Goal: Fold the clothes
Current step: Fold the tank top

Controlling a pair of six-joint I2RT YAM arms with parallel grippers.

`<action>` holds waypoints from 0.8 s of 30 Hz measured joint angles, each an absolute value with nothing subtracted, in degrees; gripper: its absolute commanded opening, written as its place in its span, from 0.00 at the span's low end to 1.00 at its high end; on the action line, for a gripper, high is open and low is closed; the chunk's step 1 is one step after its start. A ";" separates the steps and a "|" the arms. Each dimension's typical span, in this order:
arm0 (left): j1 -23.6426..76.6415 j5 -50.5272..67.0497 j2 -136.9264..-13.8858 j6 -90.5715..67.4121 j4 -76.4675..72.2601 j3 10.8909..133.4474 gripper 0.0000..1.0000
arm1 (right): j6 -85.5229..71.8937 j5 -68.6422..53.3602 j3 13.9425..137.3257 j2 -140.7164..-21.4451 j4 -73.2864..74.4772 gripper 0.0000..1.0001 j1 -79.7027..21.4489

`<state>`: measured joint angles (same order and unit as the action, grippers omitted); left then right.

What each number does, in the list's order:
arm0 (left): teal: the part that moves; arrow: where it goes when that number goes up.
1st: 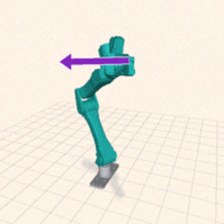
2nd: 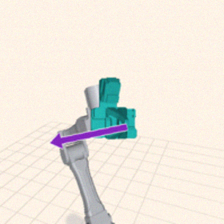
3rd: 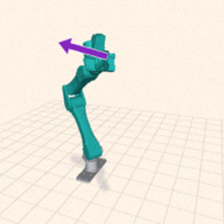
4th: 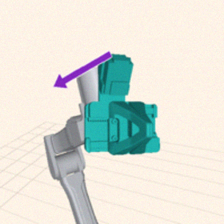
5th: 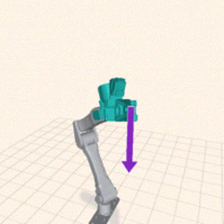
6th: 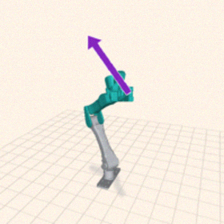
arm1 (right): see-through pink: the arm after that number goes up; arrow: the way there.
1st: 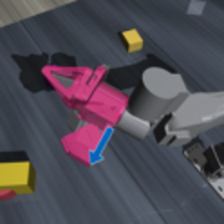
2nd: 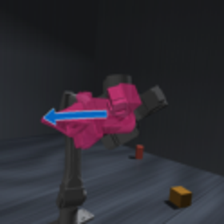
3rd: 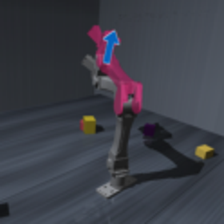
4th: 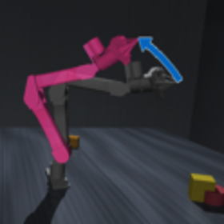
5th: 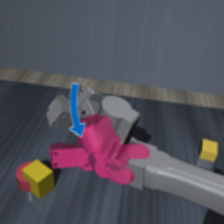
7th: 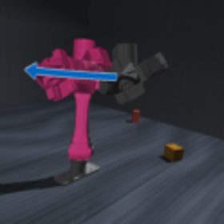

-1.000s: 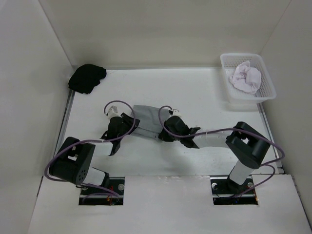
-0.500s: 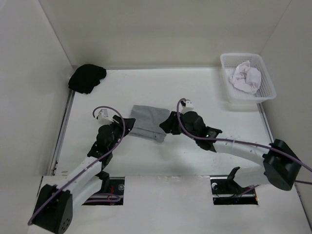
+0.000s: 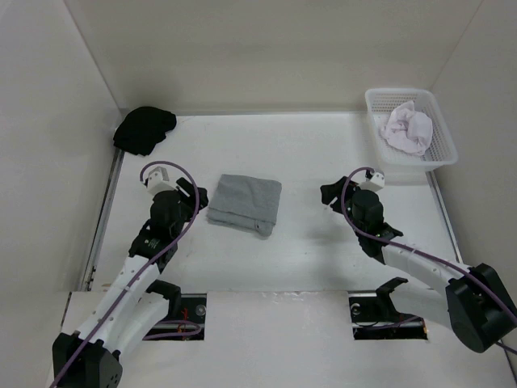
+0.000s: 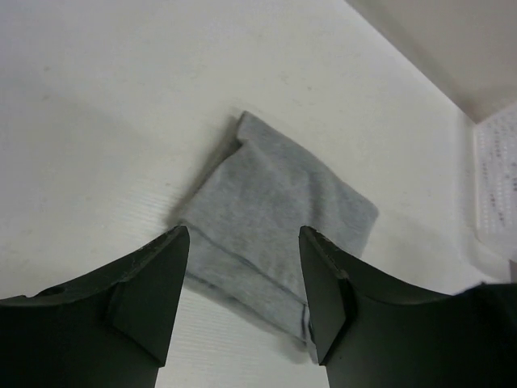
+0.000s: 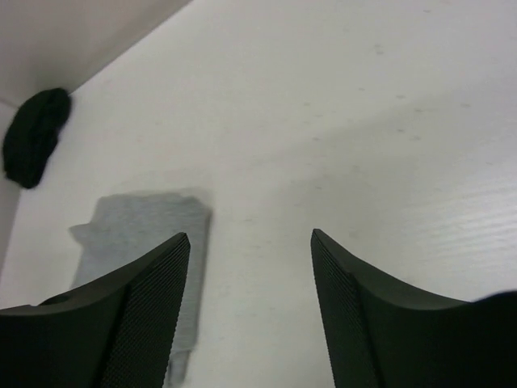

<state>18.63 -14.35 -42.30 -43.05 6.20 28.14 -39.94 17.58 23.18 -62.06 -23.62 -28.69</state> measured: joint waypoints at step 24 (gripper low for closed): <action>1.06 -5.87 -42.28 -48.16 10.61 23.18 0.54 | -43.18 16.23 20.49 -62.37 -29.02 0.74 -22.76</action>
<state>1.06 -5.87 -42.28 -48.16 10.61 23.18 -43.18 16.23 20.49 -62.37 -29.02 -22.76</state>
